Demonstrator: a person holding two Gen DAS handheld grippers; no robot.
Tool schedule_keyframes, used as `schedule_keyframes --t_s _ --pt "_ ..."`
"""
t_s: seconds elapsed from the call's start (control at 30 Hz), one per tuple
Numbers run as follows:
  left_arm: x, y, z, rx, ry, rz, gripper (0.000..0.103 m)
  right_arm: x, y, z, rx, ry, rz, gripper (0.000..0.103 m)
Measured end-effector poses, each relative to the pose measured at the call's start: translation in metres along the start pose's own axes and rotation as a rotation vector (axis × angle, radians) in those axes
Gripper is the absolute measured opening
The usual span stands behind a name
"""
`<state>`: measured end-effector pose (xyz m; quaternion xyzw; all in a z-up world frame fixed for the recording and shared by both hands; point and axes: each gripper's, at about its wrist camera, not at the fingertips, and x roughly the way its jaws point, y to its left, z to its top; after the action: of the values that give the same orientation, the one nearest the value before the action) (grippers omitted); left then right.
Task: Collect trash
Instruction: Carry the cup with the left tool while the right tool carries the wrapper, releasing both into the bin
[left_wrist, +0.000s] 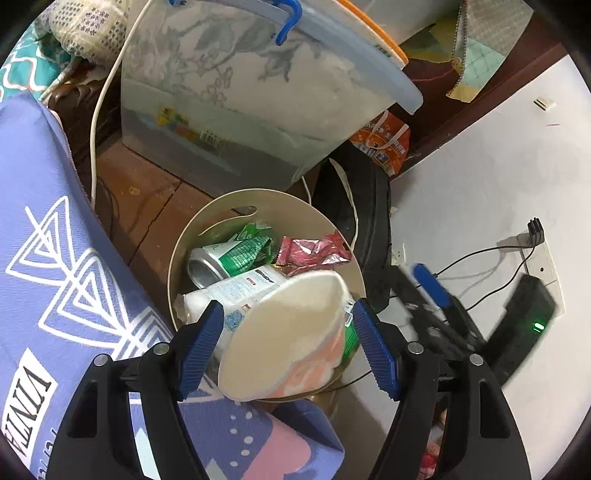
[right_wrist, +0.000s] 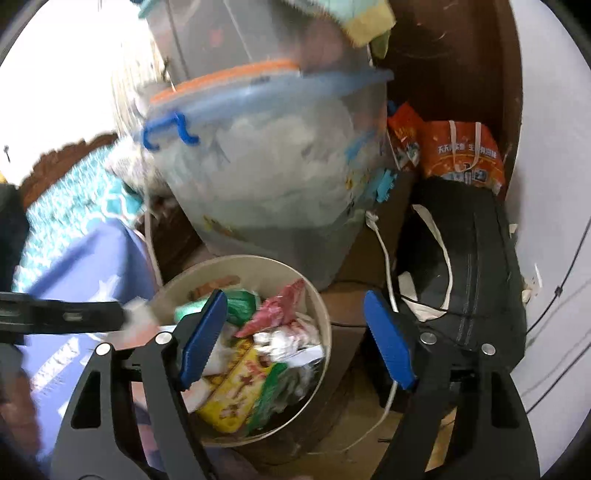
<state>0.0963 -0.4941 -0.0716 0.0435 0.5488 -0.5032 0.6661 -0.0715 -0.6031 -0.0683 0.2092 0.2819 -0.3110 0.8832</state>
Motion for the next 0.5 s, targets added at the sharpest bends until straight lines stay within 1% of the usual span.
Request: schedule_keyframes --t_s 0.07,0.13,0.2,0.27,0.3,0.33,0.43,0.5 --pt "0.003 0.002 0.0 -0.002 -0.003 0.008 0.069 -0.018 0.006 -0.009 0.017 -0.028 0.067 0.075" --pt "0.006 0.003 0.002 -0.007 -0.004 0.014 0.069 -0.034 0.014 -0.025 0.012 -0.04 0.128 0.075" --pt "0.011 0.004 0.003 -0.013 0.009 0.016 0.069 -0.039 0.033 -0.036 -0.012 -0.028 0.183 0.072" --pt "0.014 0.004 0.003 -0.011 0.015 0.017 0.069 -0.033 0.047 -0.047 -0.039 0.02 0.205 0.067" --pt "0.014 0.003 0.004 -0.01 0.016 0.017 0.069 -0.026 0.054 -0.051 -0.058 0.051 0.201 0.066" --pt "0.014 0.002 0.006 -0.01 0.015 0.013 0.069 -0.018 0.061 -0.051 -0.089 0.069 0.173 0.066" --pt "0.011 0.0 0.009 -0.006 0.006 0.007 0.069 0.011 0.074 -0.046 -0.181 0.11 0.039 0.066" --pt "0.003 -0.001 0.011 -0.008 -0.012 -0.004 0.069 0.029 0.073 -0.039 -0.184 0.117 -0.001 0.067"
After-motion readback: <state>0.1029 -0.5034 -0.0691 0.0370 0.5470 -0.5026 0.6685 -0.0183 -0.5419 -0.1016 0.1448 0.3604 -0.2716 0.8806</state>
